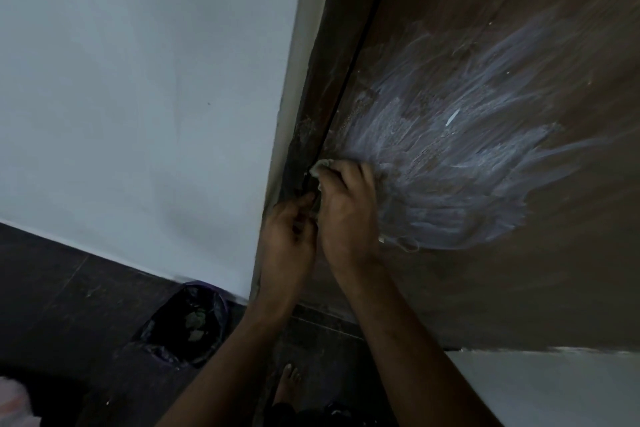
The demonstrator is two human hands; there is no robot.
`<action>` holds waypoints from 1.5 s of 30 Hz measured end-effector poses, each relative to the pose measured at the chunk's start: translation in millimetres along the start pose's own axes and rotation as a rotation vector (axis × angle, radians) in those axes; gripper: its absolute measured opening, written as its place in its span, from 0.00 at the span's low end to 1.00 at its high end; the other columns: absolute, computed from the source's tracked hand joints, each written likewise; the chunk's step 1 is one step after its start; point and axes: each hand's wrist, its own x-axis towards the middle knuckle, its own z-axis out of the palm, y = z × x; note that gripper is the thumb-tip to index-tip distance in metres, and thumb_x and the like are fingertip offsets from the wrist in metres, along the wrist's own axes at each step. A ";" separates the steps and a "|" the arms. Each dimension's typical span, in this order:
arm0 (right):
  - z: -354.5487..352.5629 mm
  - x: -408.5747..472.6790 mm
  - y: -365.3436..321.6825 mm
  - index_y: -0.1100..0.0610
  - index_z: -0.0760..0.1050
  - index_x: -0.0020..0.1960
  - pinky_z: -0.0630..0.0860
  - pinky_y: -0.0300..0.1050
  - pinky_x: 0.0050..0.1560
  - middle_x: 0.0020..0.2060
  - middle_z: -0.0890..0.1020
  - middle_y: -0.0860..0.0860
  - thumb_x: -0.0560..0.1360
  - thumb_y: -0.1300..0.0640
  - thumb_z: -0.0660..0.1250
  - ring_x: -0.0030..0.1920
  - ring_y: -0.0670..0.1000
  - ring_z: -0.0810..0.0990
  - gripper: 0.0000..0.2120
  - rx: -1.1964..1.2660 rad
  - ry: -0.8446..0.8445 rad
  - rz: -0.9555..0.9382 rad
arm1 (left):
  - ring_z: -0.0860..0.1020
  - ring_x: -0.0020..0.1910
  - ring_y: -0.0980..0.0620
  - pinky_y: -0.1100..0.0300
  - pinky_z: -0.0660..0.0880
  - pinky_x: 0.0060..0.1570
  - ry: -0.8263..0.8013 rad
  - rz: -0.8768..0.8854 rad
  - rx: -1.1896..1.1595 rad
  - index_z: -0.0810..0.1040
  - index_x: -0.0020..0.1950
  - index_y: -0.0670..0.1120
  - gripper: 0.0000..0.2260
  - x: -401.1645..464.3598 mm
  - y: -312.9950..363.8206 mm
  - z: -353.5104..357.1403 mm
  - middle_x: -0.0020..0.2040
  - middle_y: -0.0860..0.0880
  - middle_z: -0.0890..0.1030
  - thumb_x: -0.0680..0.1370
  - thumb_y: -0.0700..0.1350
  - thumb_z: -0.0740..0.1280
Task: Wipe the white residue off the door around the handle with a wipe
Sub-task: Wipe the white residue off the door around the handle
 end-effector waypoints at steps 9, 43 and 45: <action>0.5 -23.5 15.5 0.67 0.81 0.59 0.78 0.44 0.54 0.54 0.82 0.60 0.77 0.69 0.69 0.53 0.57 0.81 0.12 -0.015 0.111 0.056 | 0.73 0.48 0.76 0.82 0.67 0.45 0.003 -0.083 0.017 0.80 0.65 0.48 0.18 -5.2 -8.5 3.1 0.54 0.58 0.77 0.78 0.34 0.65; -8.5 -35.5 15.4 0.54 0.84 0.57 0.75 0.25 0.43 0.50 0.86 0.48 0.76 0.60 0.71 0.46 0.40 0.82 0.10 0.339 0.003 0.677 | 0.82 0.44 0.62 0.80 0.70 0.47 0.112 0.043 0.101 0.87 0.53 0.46 0.09 13.1 5.7 13.7 0.48 0.52 0.86 0.74 0.42 0.76; -6.0 -31.5 12.8 0.53 0.83 0.58 0.78 0.33 0.48 0.52 0.86 0.48 0.77 0.54 0.71 0.49 0.42 0.82 0.11 0.322 -0.092 0.708 | 0.81 0.46 0.67 0.81 0.70 0.46 0.130 -0.016 0.048 0.87 0.54 0.49 0.09 13.8 2.8 12.0 0.48 0.57 0.86 0.74 0.44 0.76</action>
